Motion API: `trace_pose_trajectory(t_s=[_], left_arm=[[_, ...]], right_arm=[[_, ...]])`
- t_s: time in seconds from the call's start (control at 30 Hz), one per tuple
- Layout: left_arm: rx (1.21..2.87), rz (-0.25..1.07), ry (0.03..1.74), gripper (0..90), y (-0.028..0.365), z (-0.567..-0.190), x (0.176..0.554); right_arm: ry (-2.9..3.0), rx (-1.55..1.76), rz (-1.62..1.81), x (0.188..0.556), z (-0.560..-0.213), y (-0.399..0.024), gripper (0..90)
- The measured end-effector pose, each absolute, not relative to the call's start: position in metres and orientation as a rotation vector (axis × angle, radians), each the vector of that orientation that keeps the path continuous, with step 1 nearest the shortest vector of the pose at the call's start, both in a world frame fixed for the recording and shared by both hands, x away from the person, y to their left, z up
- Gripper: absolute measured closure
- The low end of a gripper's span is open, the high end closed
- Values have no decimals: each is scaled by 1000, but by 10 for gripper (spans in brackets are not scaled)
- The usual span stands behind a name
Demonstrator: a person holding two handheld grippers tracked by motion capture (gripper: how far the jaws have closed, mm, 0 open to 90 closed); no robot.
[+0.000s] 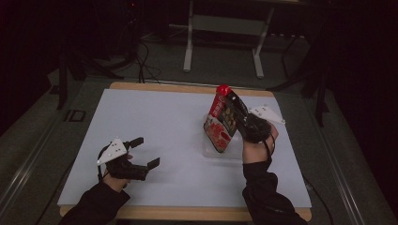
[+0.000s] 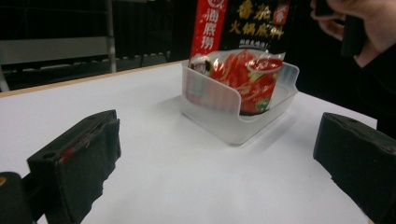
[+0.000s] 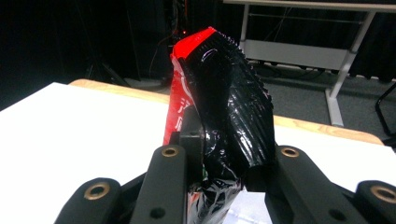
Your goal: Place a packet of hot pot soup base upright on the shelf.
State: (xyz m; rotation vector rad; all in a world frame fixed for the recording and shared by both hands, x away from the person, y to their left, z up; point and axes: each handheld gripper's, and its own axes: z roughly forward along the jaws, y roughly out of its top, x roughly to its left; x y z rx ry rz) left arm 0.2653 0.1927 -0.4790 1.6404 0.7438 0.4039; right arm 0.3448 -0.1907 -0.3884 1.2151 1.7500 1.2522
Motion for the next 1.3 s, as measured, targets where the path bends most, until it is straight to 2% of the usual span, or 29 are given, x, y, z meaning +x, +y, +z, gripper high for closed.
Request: trace_pose_trajectory(t_s=[0.27,0.6,0.63,0.73,0.87,1.13,1.3], left_arm=[[1649,399,738,10,193,-480,265],[1654,391,731,10,191,-482,266],[1654,393,733,10,192,-482,266],[1653,386,736,10,193,-483,267],[1656,390,729,10,191,-482,266],[1652,385,727,10,191,-482,266],[1656,374,732,10,191,-483,266]], right_arm=[[1789,1227,1244,345,-409,-185,731],[1838,1268,1312,349,-408,-192,673],[1838,1267,1312,349,-408,-193,656],[1838,1262,1324,350,-404,-197,523],[1822,1224,1336,348,-393,-202,434],[1821,1118,1422,340,-363,-206,167],[1858,1069,1470,332,-351,-205,121]])
